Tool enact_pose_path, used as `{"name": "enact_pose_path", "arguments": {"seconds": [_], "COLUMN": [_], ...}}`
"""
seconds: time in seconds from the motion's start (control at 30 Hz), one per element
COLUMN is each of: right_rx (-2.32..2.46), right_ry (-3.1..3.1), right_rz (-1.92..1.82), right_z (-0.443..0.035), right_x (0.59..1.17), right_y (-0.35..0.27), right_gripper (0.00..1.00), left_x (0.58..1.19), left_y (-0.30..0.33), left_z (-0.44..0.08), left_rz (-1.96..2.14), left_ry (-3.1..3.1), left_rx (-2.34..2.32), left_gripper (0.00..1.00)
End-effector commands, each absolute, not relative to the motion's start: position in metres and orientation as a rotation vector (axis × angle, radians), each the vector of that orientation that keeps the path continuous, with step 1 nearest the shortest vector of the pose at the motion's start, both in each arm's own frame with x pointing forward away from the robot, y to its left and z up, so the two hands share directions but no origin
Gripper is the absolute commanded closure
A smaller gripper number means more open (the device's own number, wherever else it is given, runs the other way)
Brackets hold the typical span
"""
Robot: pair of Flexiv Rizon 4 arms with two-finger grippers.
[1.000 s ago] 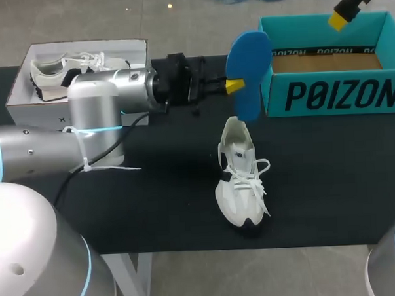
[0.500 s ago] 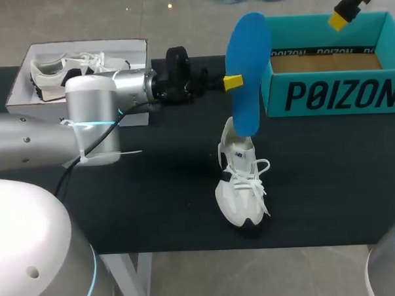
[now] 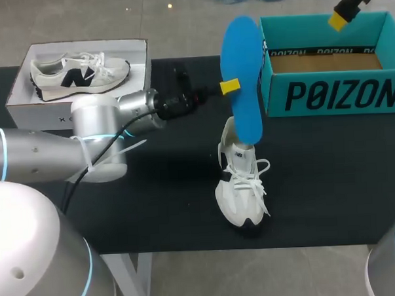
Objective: Take the shoe out of the shoebox, open the shoe tongue, remove and reinsert the insole, then place the shoe into the shoebox
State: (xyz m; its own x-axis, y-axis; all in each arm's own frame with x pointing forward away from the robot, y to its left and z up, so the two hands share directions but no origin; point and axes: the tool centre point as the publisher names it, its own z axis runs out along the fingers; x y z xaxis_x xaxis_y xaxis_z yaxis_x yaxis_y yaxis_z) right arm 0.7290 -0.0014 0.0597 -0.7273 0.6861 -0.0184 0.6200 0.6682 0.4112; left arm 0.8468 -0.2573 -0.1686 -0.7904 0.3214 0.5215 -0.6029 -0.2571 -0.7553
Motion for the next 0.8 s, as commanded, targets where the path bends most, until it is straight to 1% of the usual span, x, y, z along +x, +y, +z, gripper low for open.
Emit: {"name": "enact_pose_path", "arguments": {"seconds": [0.03,0.33,0.57,0.8], "right_rx": [1.072,1.072,1.072,1.072], "right_ry": [2.714,2.714,2.714,2.714], "right_rz": [0.567,0.567,0.567,0.567], "right_z": [0.061,0.061,0.061,0.061], "right_x": [0.731,0.731,0.731,0.731], "right_y": [-0.001,-0.001,-0.001,-0.001], "right_gripper": [0.0,0.0,0.0,0.0], "left_x": [0.849,0.849,0.865,0.878], "left_y": [-0.259,-0.259,-0.248,-0.245], "left_z": [-0.17,-0.17,-0.159,-0.161], "left_rz": [2.078,2.078,1.913,1.778], "left_ry": [-1.414,-1.414,-1.031,-1.008], "left_rx": [0.344,0.344,0.715,0.839], "left_gripper": [1.0,1.0,1.0,1.0]}}
